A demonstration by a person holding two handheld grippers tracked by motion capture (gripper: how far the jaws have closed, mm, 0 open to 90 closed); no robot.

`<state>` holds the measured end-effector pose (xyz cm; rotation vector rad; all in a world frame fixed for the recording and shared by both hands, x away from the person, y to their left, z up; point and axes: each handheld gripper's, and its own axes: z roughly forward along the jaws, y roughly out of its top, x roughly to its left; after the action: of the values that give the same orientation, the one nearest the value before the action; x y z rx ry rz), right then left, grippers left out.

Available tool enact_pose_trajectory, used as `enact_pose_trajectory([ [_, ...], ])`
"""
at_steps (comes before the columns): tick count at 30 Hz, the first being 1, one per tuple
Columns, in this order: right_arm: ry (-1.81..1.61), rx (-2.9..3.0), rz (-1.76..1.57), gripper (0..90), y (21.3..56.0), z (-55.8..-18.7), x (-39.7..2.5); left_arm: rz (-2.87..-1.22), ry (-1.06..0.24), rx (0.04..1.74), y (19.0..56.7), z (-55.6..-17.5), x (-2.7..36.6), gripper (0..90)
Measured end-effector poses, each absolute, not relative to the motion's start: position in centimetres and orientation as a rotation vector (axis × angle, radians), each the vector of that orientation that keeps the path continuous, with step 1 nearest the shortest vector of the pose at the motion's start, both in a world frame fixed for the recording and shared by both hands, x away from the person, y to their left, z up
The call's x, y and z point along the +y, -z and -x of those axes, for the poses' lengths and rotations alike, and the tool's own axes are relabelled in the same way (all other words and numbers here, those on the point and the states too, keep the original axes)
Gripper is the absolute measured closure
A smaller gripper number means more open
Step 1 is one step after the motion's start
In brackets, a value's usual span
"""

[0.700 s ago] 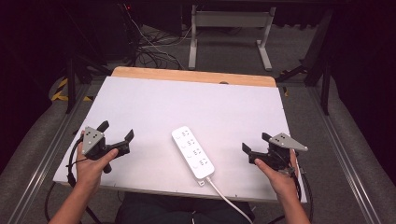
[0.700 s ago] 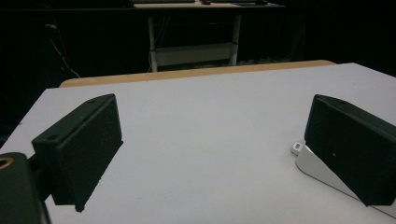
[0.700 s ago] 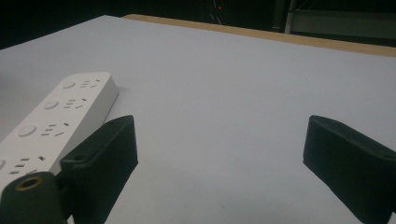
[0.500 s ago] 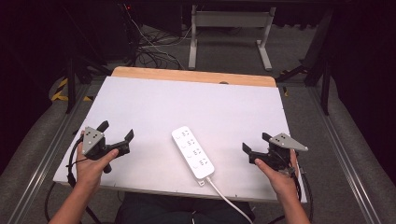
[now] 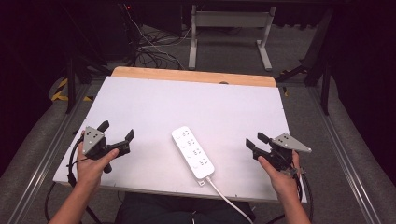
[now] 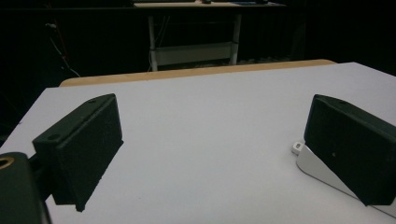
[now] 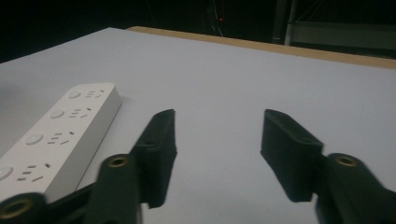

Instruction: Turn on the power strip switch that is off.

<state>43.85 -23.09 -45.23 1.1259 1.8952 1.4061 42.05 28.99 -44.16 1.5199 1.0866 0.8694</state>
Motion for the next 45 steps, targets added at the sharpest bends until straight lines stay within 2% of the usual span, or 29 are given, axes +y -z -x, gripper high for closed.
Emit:
enact_pose_trajectory([
  [1, -1.420, 1.894, -1.129, 60.0, 45.1, -43.8, -23.2, -1.520, -0.870, 1.087, 44.2, -42.1, 29.0, 4.9],
  [4, -1.443, 1.899, -1.135, 76.5, 44.8, -43.8, -23.3, -1.519, -0.872, 1.087, 44.2, -42.0, 29.0, 4.9],
  [7, -1.453, 1.904, -1.126, 86.3, 44.7, -43.9, -23.3, -1.519, -0.871, 1.085, 44.1, -42.0, 29.0, 4.9],
  [10, -1.449, 1.919, -1.116, 90.0, 44.6, -44.1, -23.2, -1.518, -0.870, 1.083, 44.1, -42.0, 29.0, 5.0],
  [31, -1.534, 2.017, -1.048, 90.0, 42.0, -46.3, -21.4, -1.512, -0.868, 1.090, 44.2, -41.9, 29.2, 5.5],
  [45, -1.517, 2.160, -0.926, 90.0, 41.4, -48.9, -15.9, -1.503, -0.875, 1.099, 44.2, -41.7, 29.6, 5.6],
])
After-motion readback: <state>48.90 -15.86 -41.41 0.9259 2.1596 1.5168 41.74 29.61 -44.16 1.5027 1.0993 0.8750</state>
